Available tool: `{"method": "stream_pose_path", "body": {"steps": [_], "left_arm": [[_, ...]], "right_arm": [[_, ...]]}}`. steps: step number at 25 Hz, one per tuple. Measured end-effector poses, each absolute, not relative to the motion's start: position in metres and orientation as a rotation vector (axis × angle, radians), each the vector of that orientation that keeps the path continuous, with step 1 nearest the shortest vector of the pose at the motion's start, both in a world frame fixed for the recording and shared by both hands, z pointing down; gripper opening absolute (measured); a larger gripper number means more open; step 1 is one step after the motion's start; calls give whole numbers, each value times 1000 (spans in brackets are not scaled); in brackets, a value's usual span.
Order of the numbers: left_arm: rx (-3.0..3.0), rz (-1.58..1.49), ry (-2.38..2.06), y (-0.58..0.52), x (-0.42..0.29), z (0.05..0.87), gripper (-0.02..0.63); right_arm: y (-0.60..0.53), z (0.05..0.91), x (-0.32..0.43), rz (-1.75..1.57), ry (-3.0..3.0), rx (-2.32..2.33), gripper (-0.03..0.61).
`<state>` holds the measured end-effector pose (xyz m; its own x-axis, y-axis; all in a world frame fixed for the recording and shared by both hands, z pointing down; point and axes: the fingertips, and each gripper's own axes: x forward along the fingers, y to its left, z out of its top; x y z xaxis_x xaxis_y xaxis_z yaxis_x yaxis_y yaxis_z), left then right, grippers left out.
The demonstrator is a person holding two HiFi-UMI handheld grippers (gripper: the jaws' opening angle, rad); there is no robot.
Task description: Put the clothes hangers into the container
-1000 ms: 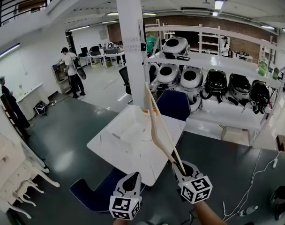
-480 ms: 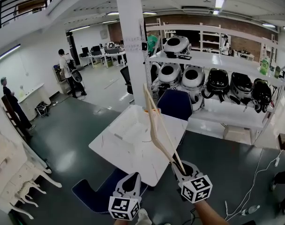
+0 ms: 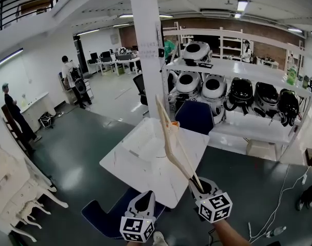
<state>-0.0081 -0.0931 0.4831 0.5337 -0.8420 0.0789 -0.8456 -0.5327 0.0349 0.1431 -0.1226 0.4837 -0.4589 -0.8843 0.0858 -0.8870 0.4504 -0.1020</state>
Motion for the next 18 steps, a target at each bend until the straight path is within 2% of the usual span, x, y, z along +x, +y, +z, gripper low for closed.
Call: {"method": "stream_pose_path", "body": {"steps": [18], "left_arm": [[2694,84,-1449,-168,-38,484,5]], "right_arm": [[-195,482,110,229,-2645,1653,60]]}}
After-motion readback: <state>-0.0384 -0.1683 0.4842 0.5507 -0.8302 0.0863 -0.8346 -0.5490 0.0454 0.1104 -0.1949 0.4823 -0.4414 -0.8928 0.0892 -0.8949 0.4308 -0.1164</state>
